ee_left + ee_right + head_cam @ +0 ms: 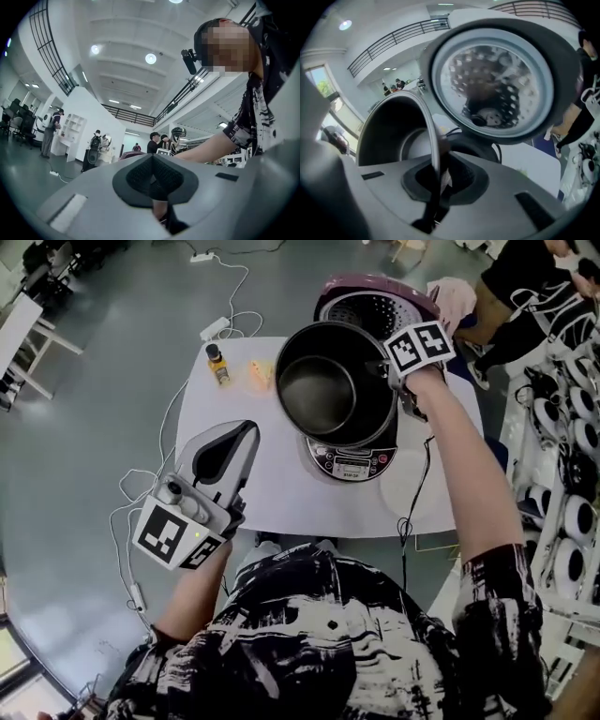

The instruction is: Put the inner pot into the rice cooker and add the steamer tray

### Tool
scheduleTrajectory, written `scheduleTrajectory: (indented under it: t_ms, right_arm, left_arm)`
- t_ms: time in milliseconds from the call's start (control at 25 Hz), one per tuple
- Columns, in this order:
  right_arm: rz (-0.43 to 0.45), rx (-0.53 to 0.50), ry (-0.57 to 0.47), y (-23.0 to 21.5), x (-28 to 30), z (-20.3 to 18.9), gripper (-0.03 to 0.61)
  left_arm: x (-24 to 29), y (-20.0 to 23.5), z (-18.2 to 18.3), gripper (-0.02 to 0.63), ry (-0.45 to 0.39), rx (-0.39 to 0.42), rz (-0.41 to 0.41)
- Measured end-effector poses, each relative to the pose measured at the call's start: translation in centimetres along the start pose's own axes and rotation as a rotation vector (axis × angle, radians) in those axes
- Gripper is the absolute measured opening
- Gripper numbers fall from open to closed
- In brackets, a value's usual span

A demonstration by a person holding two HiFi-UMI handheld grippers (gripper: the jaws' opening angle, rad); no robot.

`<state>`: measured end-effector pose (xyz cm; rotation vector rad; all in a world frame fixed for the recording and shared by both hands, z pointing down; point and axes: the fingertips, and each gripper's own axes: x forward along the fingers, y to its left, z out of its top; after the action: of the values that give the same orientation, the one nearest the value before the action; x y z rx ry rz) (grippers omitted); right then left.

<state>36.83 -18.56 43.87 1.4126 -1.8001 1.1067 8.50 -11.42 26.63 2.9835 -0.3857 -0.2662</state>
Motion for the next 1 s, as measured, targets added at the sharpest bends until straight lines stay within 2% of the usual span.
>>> scheduleTrajectory:
  t_ms: [200, 400, 600, 800, 1000]
  right_arm:
    - [-0.063, 0.155, 0.002, -6.4, -0.2, -4.8, 0.006]
    - [-0.09, 0.222, 0.017, -9.6, 1.2, -7.3, 0.006]
    - [-0.17, 0.204, 0.048, -10.9, 3.1, -8.5, 0.008]
    - [-0.29, 0.122, 0.081, -11.6, 4.3, -8.6, 0.008]
    - [-0.337, 0.06, 0.137, -11.8, 5.6, -9.4, 0.006]
  left_arm:
    - [2.4, -1.8, -0.5, 0.005, 0.027, -0.002, -0.034]
    - [3.3, -2.0, -1.4, 0.005, 0.05, -0.006, -0.023]
    - [3.7, -1.9, -2.3, 0.005, 0.067, -0.016, -0.008]
    - [3.8, -1.8, -3.0, 0.005, 0.071, -0.025, -0.001]
    - [3.4, -1.2, -3.3, 0.005, 0.074, -0.035, 0.01]
